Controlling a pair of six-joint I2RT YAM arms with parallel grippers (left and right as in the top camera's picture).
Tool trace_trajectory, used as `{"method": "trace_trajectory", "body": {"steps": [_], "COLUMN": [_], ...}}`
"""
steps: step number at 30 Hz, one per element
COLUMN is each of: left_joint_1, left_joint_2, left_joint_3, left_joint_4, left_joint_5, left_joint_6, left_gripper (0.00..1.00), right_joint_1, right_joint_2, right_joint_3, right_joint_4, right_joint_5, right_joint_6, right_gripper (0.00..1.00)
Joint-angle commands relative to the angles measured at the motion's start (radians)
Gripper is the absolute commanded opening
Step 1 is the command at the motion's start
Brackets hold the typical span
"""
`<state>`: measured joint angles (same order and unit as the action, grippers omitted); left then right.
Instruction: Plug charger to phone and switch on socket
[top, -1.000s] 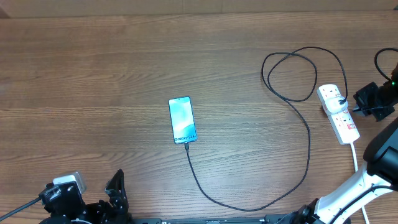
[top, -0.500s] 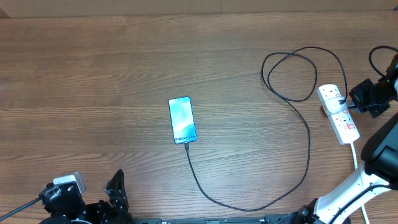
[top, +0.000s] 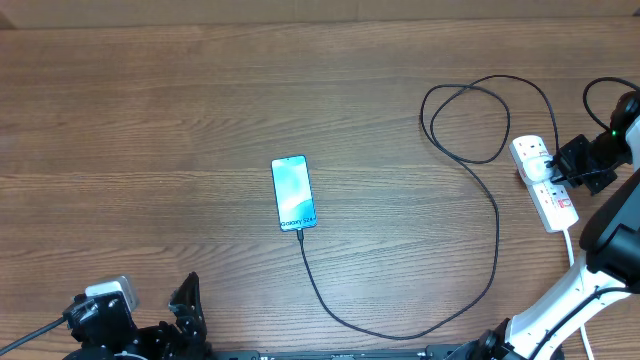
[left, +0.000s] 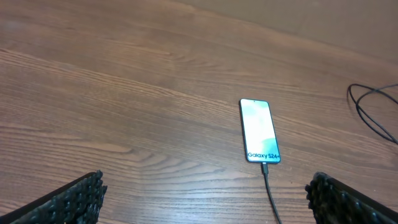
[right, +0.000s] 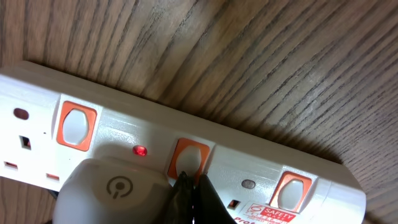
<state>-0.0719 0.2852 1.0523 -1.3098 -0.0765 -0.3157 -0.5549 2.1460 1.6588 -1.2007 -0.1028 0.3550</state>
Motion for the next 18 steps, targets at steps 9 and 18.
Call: {"method": "trace_trajectory", "body": {"steps": [9, 18], "left_joint_1": [-0.001, -0.001], "left_joint_2": [0.0, 0.0], "left_joint_3": [-0.001, -0.001], "left_joint_4": [0.005, 0.005], "left_joint_5": [-0.013, -0.022], "left_joint_6": [-0.014, -0.013], "left_gripper": [1.0, 1.0], "right_joint_1": [0.01, -0.018], "right_joint_2": [0.007, -0.054], "right_joint_3": [0.011, 0.238], "right_joint_4": [0.005, -0.209], "right_joint_5": [-0.019, 0.028], "right_joint_6": [-0.015, -0.004], "right_gripper": [0.04, 0.04]}}
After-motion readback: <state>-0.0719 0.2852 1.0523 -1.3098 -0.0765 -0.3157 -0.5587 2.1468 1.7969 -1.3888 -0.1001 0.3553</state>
